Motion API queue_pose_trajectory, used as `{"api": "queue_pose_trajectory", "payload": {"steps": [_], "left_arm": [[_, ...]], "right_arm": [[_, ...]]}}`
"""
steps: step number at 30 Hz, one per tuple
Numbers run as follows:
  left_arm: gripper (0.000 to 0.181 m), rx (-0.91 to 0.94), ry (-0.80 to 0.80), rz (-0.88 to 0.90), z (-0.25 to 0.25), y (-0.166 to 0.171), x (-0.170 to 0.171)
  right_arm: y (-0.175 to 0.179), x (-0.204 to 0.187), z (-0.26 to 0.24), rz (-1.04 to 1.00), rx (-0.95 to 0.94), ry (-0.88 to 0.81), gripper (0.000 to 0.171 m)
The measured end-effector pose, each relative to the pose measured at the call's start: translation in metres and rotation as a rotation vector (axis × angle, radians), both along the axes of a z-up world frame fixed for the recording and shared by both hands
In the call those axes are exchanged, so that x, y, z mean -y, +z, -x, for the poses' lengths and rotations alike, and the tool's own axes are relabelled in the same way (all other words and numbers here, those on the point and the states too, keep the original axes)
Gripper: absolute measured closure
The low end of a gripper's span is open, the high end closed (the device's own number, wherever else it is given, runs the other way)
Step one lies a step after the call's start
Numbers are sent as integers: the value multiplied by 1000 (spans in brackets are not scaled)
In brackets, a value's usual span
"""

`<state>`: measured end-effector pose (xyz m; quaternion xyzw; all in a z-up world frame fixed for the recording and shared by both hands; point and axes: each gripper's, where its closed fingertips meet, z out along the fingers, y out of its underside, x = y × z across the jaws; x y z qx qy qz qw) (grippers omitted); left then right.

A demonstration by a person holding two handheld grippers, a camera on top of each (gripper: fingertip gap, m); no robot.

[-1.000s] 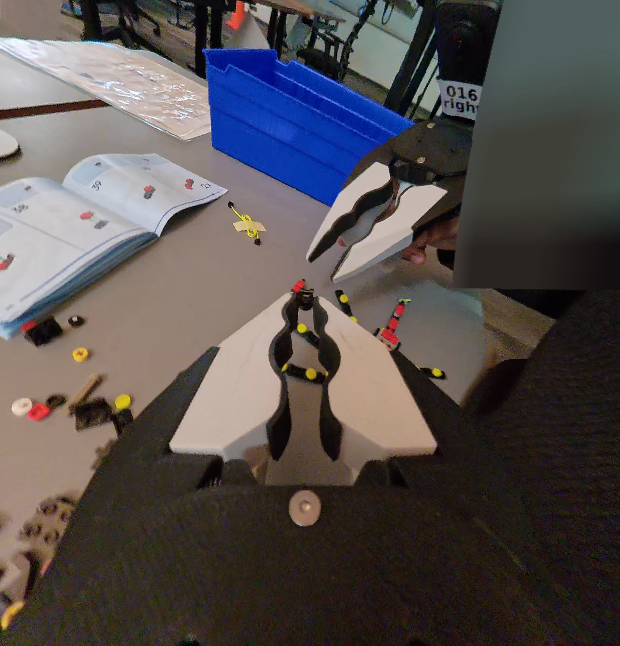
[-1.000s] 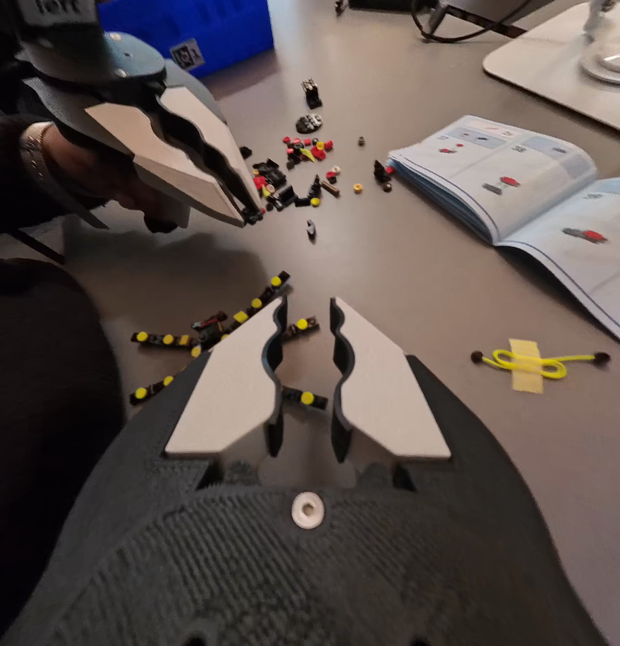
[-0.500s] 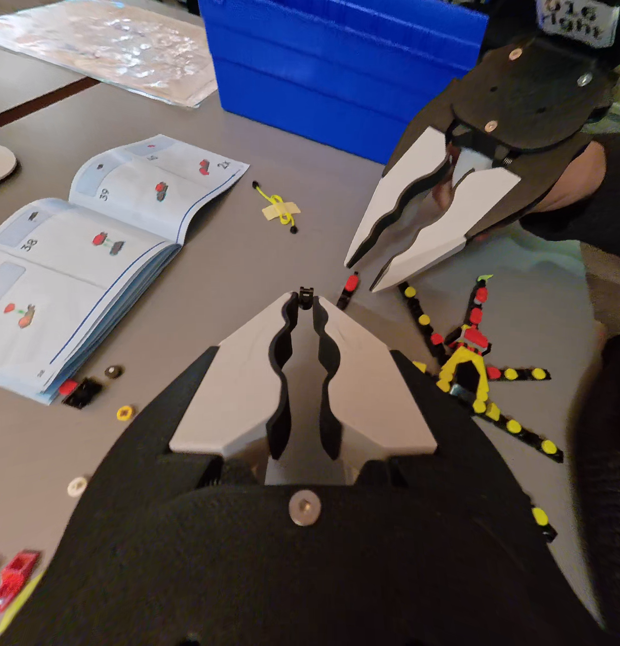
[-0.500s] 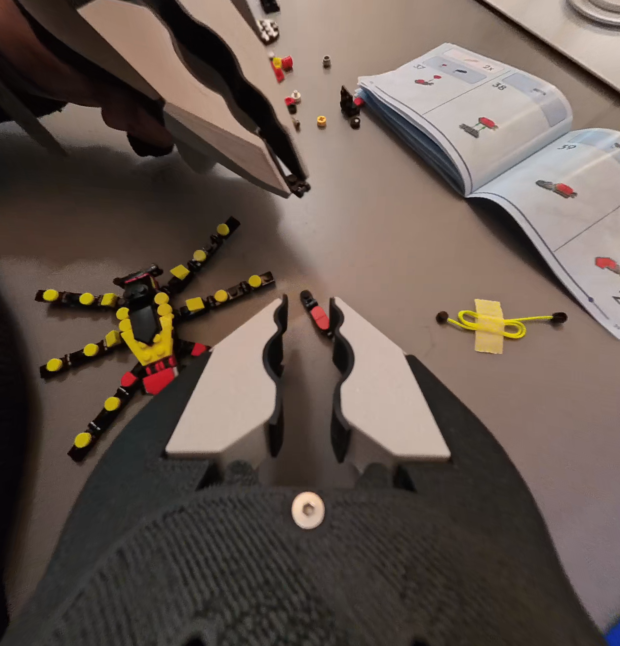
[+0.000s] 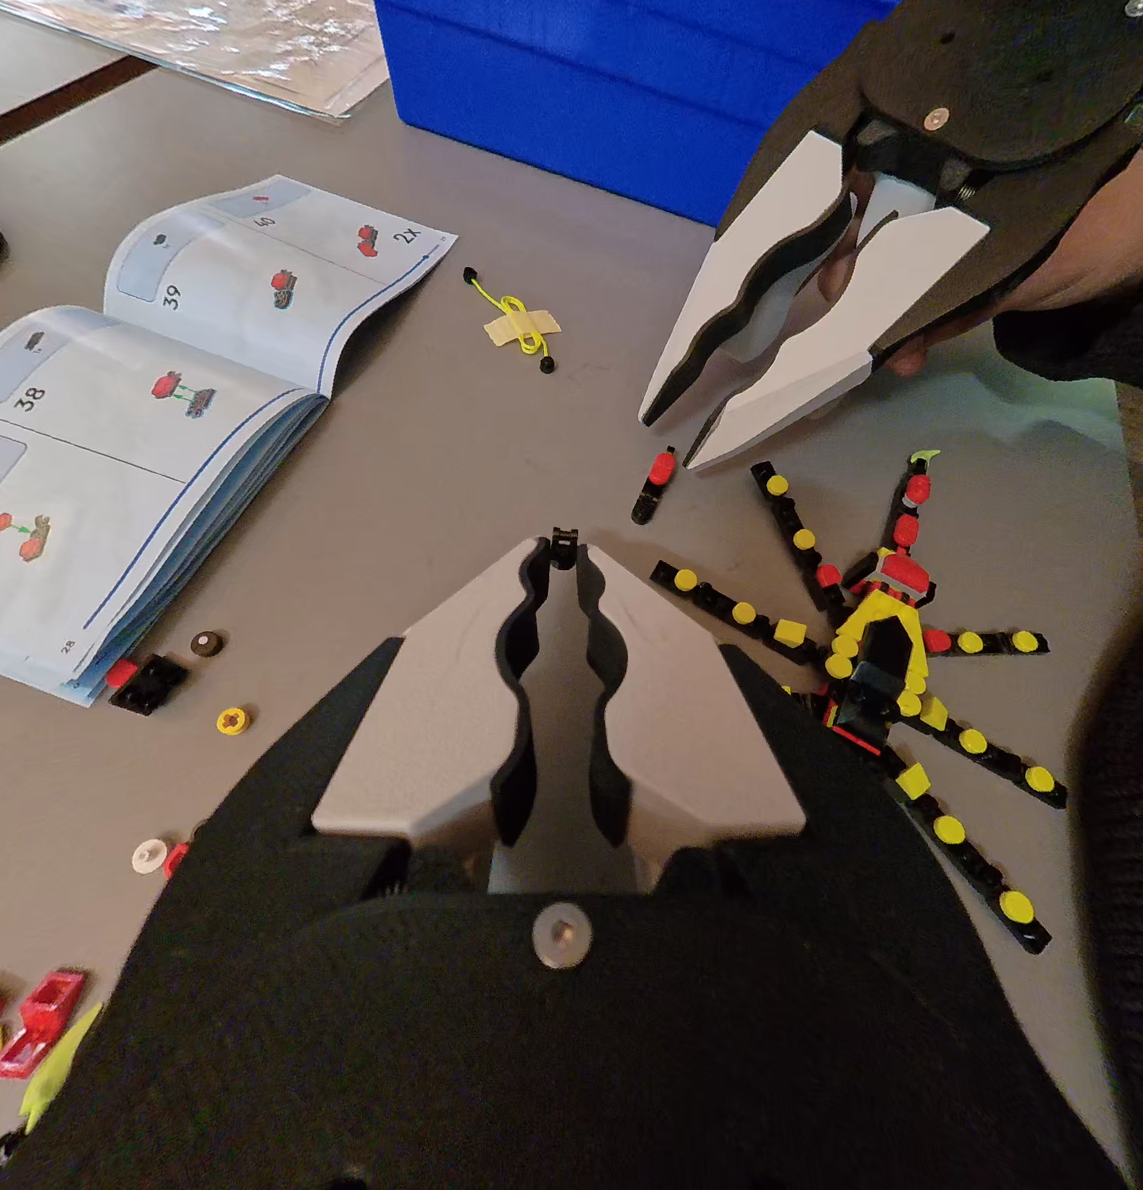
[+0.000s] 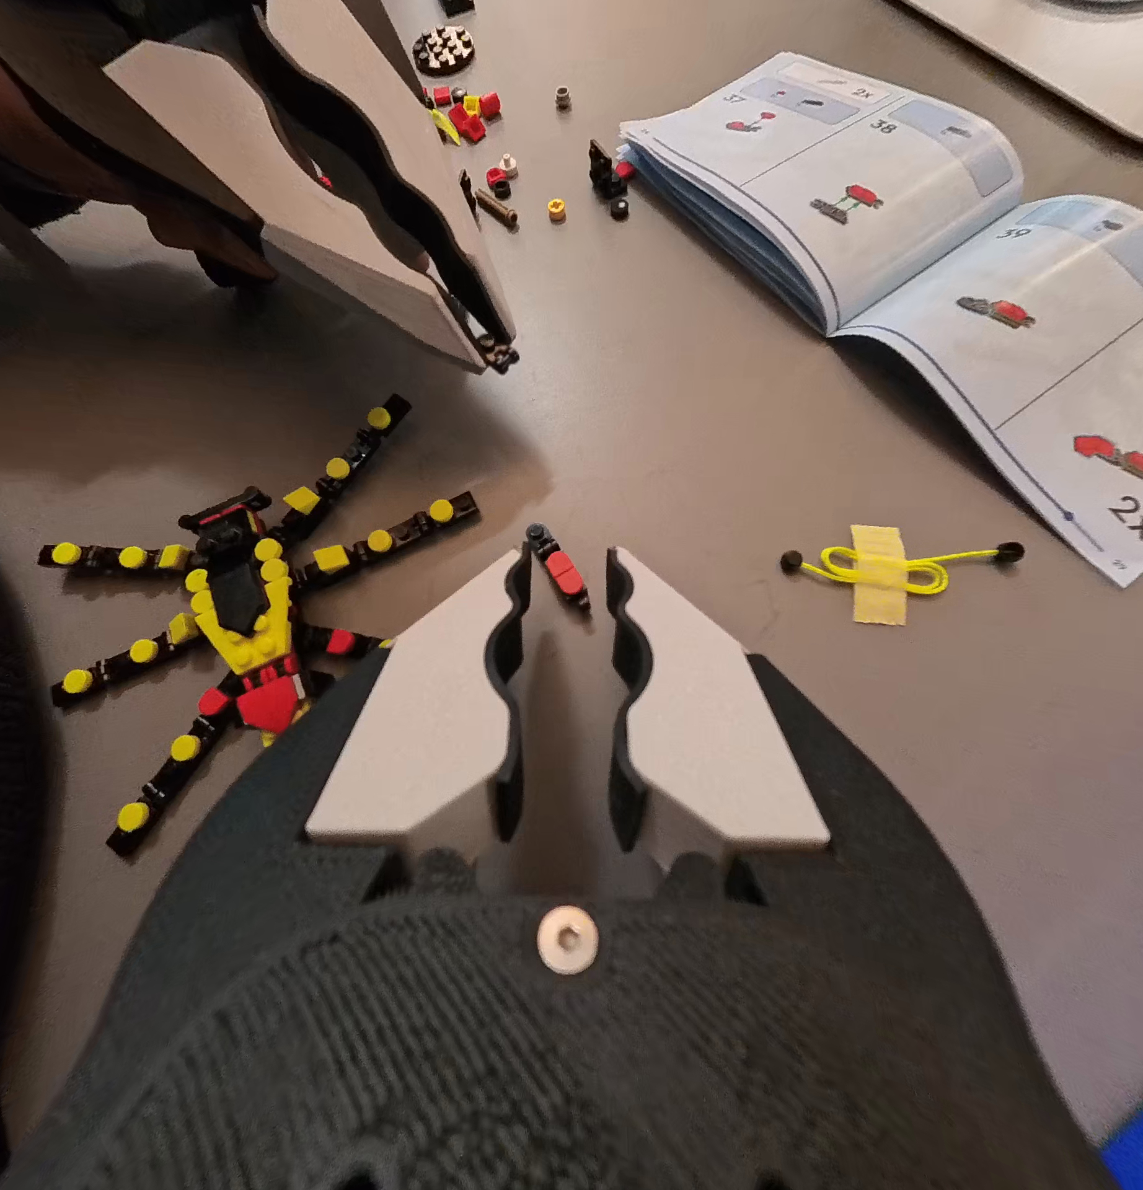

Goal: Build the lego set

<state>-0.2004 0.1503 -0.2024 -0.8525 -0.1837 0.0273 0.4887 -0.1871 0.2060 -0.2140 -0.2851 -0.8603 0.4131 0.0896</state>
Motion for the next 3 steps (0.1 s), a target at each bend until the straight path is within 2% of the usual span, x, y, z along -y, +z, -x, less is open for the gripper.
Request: {"api": "queue_pose_trajectory", "payload": {"steps": [1, 3], "left_arm": [[176, 1, -2, 0, 0, 0, 0], [176, 4, -4, 0, -1, 0, 0]], "right_arm": [[0, 0, 0, -1, -1, 0, 150], [0, 0, 0, -2, -3, 1, 150]]}}
